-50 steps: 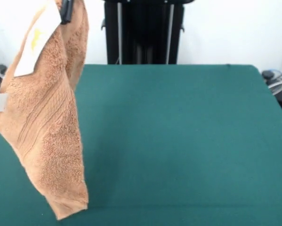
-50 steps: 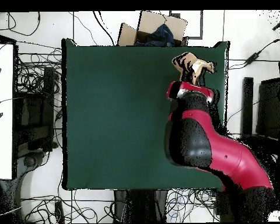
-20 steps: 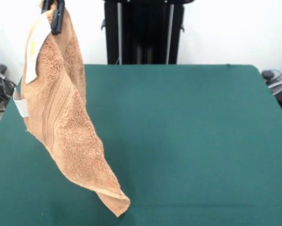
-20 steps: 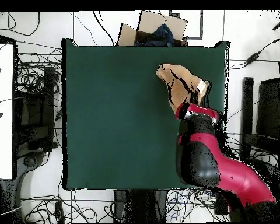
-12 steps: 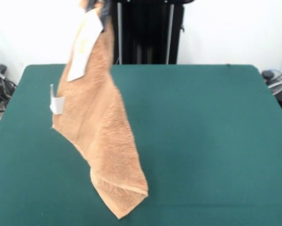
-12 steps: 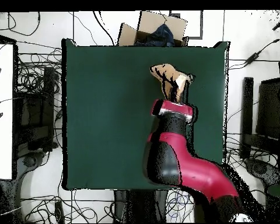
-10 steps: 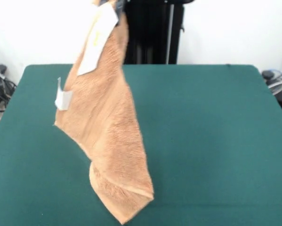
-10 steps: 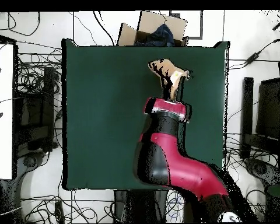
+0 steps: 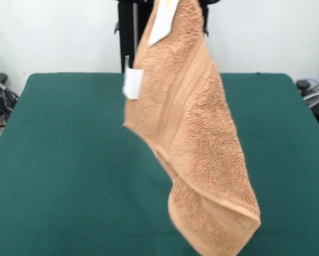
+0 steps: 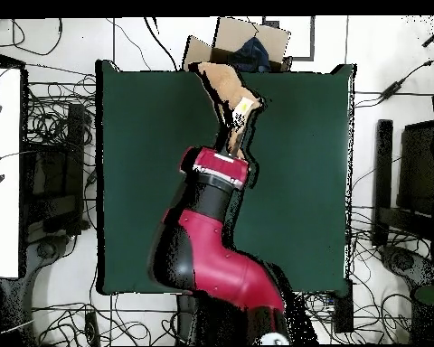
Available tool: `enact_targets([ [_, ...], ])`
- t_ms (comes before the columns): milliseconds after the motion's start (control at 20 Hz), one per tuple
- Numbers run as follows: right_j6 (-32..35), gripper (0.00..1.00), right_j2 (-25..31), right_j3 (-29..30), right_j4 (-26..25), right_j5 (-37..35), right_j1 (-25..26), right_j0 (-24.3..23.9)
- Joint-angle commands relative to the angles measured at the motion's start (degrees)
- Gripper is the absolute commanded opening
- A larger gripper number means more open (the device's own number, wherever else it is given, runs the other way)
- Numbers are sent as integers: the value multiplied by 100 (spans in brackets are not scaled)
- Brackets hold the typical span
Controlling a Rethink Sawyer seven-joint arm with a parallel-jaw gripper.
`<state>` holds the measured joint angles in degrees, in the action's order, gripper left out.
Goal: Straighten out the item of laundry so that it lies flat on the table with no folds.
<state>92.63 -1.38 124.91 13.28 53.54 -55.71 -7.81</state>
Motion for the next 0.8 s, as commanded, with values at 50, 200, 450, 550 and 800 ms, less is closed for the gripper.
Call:
enact_targets([
  [50, -924, 0, -1097, 342, 1384, 561, 396, 1052],
  [200, -600, 0, -1295, 322, 1663, 927, 681, 1447],
  [450, -116, 0, -1505, 289, 2246, 1351, 1071, 1933],
  [550, -25, 0, -1576, 253, 2273, 1220, 1102, 1999],
  [800, 106, 0, -1777, 152, 2234, 1268, 1216, 2133],
])
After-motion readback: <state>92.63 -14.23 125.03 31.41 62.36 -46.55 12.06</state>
